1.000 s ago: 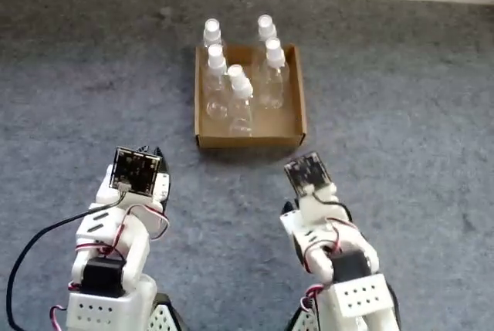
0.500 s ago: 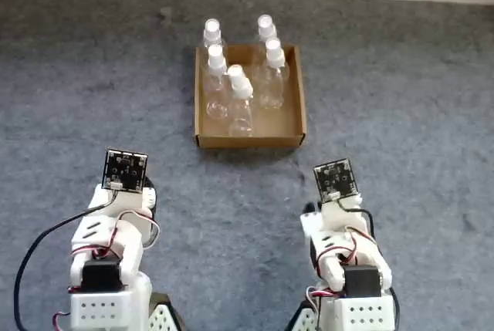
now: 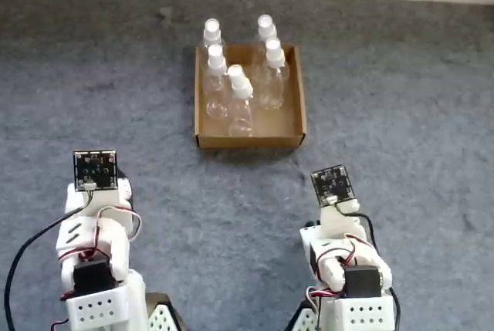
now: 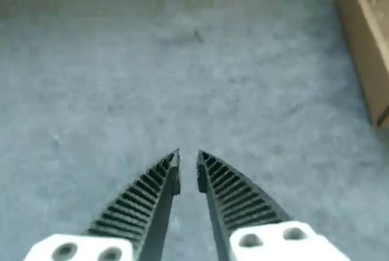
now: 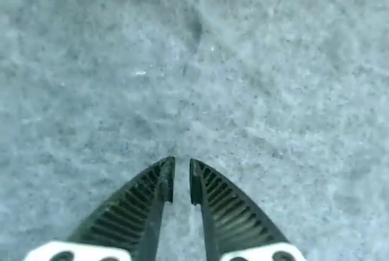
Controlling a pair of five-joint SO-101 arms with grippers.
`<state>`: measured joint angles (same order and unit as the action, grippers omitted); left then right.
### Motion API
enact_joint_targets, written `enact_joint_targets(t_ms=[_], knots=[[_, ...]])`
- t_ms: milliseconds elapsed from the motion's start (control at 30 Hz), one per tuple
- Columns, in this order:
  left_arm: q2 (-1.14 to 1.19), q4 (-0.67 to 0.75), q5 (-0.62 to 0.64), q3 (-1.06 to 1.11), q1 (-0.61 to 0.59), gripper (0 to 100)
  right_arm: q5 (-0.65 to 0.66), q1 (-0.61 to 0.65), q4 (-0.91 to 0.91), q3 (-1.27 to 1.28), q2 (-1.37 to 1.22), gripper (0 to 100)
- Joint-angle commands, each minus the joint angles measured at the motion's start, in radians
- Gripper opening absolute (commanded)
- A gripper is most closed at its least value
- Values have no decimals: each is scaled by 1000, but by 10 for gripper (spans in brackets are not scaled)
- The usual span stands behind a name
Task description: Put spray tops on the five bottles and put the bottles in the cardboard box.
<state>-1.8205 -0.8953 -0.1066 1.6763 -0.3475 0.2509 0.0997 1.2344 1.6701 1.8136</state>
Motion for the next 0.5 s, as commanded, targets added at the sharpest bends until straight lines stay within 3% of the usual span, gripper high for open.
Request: enact_joint_targets(t_ms=[0,133,467], knots=[[-2,-181,-5,19,-13,10,9,-7,4,160,1,4],[-5,-468,-5,19,-12,11,9,-7,4,160,1,4],[-5,-443,-3,19,-8,11,9,-7,4,160,1,4]])
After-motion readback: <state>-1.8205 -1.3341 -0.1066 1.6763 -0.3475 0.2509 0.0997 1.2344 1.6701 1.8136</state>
